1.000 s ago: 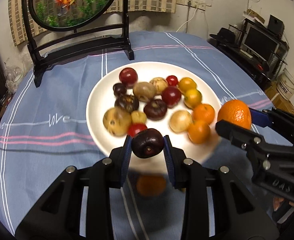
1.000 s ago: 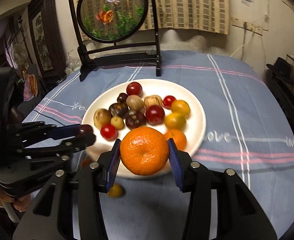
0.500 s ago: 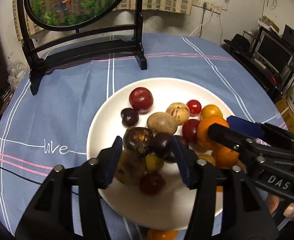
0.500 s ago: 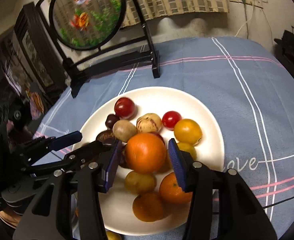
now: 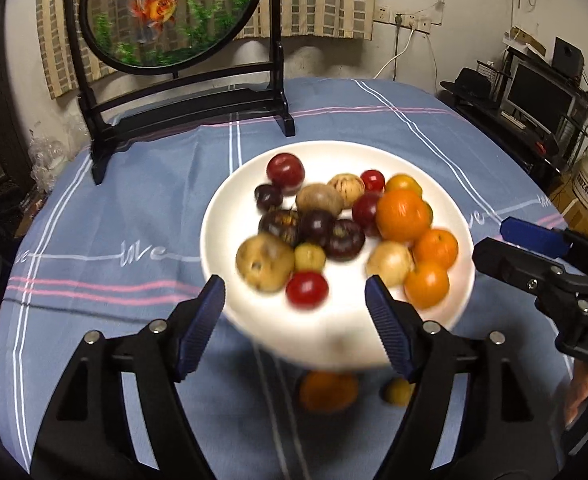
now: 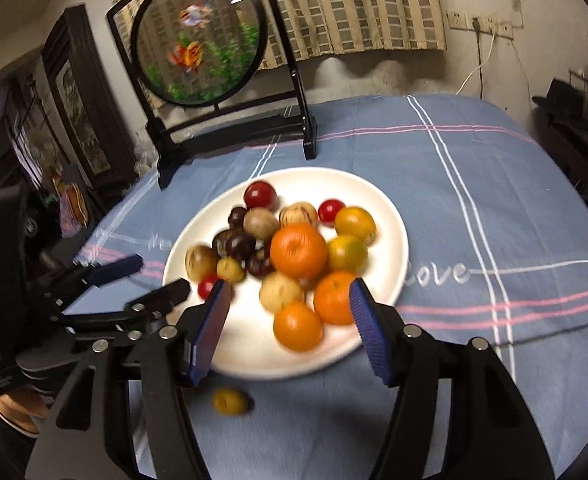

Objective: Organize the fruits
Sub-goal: 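Lower the plum and mandarin onto the white plate and open both grippers, then grasp the small yellow fruit with the right gripper while the left gripper grasps the orange tomato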

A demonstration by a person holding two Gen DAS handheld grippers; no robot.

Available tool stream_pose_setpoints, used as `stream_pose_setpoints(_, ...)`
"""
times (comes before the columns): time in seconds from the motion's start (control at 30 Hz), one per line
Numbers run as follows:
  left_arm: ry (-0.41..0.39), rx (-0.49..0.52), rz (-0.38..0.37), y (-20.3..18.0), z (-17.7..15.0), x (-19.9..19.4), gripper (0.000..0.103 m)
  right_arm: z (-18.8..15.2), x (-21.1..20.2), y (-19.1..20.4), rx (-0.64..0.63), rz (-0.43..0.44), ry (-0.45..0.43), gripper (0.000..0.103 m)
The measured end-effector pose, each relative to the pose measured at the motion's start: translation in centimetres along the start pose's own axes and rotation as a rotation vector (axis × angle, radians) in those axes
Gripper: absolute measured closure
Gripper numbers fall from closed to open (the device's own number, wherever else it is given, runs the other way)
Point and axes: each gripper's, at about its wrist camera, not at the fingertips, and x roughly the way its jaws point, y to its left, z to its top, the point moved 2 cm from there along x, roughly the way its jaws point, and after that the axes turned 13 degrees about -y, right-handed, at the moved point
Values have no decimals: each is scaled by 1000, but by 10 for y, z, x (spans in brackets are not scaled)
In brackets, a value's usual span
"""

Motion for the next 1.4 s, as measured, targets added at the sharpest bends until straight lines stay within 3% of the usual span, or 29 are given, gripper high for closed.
stream_pose_setpoints(0.13,-6,4,21,3,-22,-22,17,-22,-15,9,-38,-4,30,40)
stream_pose_setpoints(0.33,11,-21,31,13,-54,-42,16,-53,-23,20,-50,-2,89,40)
stream_pose_setpoints(0.57,17,-86,58,34,-78,-56,15,-80,-9,46,-165,-26,176,40)
stream_pose_setpoints(0.87,17,-131,67,51,-90,-67,11,-92,27,67,-232,-46,243,40)
stream_pose_setpoints(1.07,29,-139,52,51,-91,-65,10,-88,46,63,-199,-87,245,40)
stream_pose_setpoints(1.23,42,-133,52,49,-93,-62,10,-86,44,63,-187,-65,236,73)
stream_pose_setpoints(1.4,44,-110,50,41,-90,-61,10,-83,29,55,-157,-57,204,74)
